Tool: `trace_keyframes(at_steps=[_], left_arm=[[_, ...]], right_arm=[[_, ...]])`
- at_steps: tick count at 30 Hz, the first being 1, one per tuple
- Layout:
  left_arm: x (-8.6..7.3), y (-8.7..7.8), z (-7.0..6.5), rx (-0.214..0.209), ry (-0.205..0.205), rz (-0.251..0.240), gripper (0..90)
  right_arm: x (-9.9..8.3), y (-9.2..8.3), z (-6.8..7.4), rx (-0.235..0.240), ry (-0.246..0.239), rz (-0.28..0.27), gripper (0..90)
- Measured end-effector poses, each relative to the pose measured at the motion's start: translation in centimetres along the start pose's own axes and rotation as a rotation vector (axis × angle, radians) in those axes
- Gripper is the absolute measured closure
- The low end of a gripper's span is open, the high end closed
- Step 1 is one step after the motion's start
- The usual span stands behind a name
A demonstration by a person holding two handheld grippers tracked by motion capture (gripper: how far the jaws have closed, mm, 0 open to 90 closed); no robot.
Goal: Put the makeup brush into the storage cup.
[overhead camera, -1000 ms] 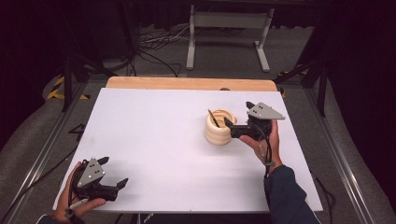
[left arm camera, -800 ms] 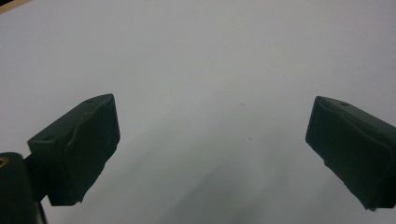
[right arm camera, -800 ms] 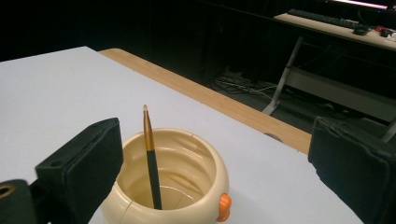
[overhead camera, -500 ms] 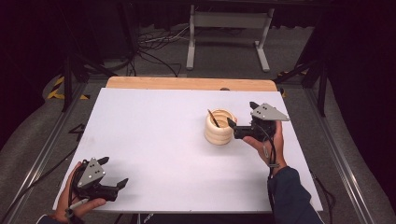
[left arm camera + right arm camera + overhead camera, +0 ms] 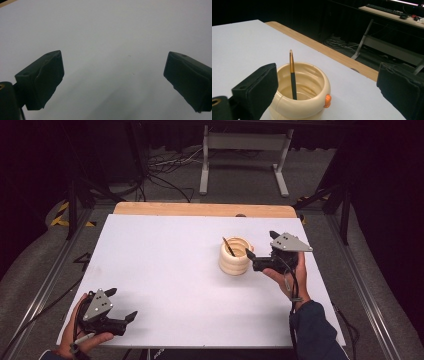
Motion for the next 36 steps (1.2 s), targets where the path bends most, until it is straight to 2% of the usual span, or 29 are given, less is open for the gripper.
trace_keyframes(at_steps=[36], left_arm=[[0.0,0.0,-0.1,0.000,0.005,0.004,4.0]], right_arm=[[-1.7,-2.9,0.0,-0.008,-0.029,0.015,4.3]])
Point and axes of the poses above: each handheld gripper's, and its own axes: y roughly forward along the jaws, x roughly out of its top, z roughly to its left, the point moved 5 cm from there along y, roughly forward along the jaws, and after that the axes turned 12 degrees about x, right-handed, at the moved point
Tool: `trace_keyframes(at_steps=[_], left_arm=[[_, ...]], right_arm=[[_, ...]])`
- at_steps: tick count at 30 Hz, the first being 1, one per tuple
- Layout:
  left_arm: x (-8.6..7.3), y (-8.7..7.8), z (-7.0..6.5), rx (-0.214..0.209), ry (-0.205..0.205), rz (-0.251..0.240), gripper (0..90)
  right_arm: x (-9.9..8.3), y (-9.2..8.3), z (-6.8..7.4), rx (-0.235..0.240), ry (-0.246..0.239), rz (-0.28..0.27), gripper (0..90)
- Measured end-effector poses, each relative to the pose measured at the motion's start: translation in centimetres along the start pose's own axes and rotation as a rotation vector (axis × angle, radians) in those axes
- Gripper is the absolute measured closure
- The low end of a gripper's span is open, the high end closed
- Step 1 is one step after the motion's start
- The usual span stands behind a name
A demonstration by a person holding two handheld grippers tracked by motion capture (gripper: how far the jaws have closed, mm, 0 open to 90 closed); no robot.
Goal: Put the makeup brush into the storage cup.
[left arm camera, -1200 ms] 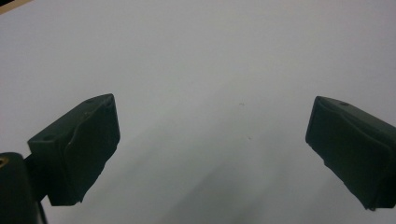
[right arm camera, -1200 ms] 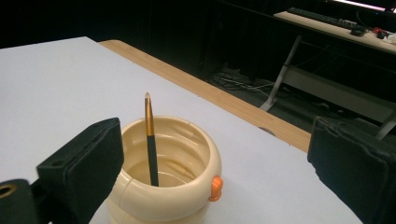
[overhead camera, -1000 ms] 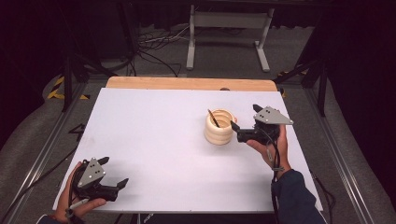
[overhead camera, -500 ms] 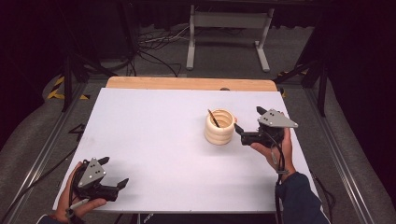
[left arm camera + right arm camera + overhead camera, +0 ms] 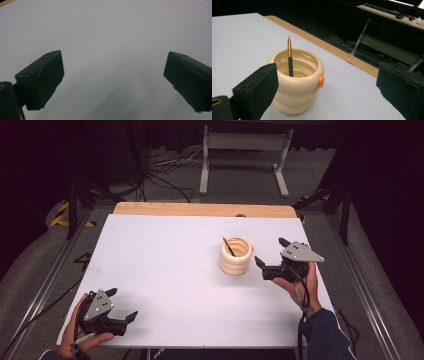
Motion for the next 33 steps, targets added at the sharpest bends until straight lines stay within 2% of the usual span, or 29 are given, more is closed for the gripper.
trace_keyframes(at_steps=[14,33], left_arm=[[0.0,0.0,0.0,0.004,0.002,0.001,4.0],[0.0,-0.1,0.1,0.008,0.004,-0.002,4.0]], right_arm=[[-0.8,-1.4,0.2,0.004,-0.014,0.002,4.3],[-1.6,-2.2,1.1,0.021,-0.039,0.019,4.2]])
Point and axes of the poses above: each handheld gripper's, and its own axes: y roughly forward along the jaws, x roughly out of its top, z roughly to its left, the point moved 5 cm from there along y, roughly forward along the jaws, and after that the axes turned 12 degrees about x, right-handed, at the moved point
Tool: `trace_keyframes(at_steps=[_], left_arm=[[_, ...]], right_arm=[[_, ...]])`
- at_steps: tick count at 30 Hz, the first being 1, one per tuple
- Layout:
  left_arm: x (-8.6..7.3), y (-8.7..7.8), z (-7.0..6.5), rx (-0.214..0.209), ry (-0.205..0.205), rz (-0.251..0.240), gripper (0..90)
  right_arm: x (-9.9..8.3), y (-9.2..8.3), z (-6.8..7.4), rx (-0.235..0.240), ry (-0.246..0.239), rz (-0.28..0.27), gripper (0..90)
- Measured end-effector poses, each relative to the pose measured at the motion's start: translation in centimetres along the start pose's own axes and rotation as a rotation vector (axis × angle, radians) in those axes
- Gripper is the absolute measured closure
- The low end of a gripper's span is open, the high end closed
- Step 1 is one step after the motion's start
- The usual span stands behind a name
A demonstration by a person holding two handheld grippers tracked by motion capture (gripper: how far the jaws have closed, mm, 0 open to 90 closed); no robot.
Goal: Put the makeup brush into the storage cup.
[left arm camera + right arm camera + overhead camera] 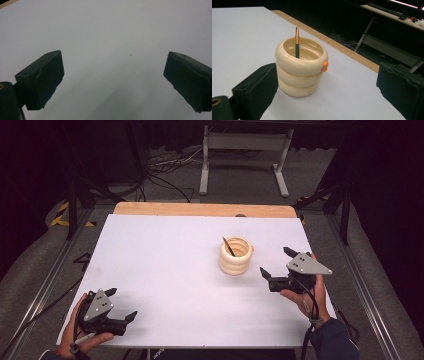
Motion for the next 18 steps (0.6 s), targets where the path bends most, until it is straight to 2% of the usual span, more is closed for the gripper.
trace_keyframes(at_steps=[4,18], left_arm=[[0.0,0.0,0.0,0.002,0.001,0.003,4.0],[0.0,0.0,0.0,-0.001,0.000,0.001,4.0]], right_arm=[[-0.2,-0.2,0.3,0.000,-0.018,0.013,4.4],[-1.6,-1.6,0.8,0.009,-0.030,0.040,4.4]])
Point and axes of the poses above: each handheld gripper's, and its own axes: y roughly forward along the jaws, x roughly out of its top, z roughly to its left, the point moved 5 cm from there along y, roughly forward along the jaws, and after that the axes turned 12 degrees about x, right-handed, at the moved point
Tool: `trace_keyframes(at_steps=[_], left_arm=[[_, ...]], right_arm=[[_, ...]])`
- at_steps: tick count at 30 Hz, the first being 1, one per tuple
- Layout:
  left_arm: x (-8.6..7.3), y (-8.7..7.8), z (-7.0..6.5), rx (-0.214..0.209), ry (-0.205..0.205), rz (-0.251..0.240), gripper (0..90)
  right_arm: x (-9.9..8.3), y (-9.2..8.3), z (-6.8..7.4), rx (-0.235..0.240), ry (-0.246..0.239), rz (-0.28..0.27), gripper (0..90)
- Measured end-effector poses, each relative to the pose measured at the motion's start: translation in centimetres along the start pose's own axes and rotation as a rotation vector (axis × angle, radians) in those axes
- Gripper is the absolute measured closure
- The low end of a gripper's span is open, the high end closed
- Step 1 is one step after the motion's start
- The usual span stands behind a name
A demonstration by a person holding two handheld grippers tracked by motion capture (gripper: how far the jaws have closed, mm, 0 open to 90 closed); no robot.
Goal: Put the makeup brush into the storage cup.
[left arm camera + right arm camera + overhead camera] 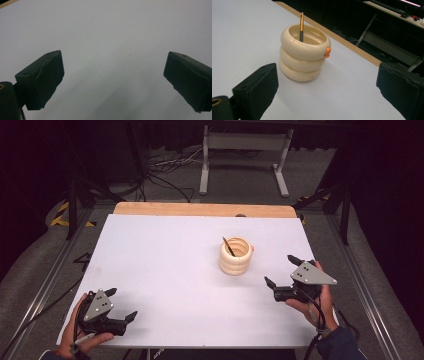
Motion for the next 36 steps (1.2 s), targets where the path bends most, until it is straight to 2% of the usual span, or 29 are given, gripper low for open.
trace_keyframes(at_steps=[22,36], left_arm=[[0.0,-0.1,0.0,0.000,-0.001,0.000,4.0],[0.1,0.0,-0.1,0.003,0.002,0.003,4.0]], right_arm=[[-1.6,-1.3,0.7,-0.005,-0.023,0.026,4.3],[-3.1,-2.4,1.2,0.022,-0.030,0.026,4.3]])
Point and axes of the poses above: each handheld gripper's, and its own axes: y roughly forward along the jaws, x roughly out of its top, z roughly to its left, the point moved 5 cm from there along y, roughly forward along the jaws, and after that the axes turned 12 degrees about x, right-handed, at the moved point
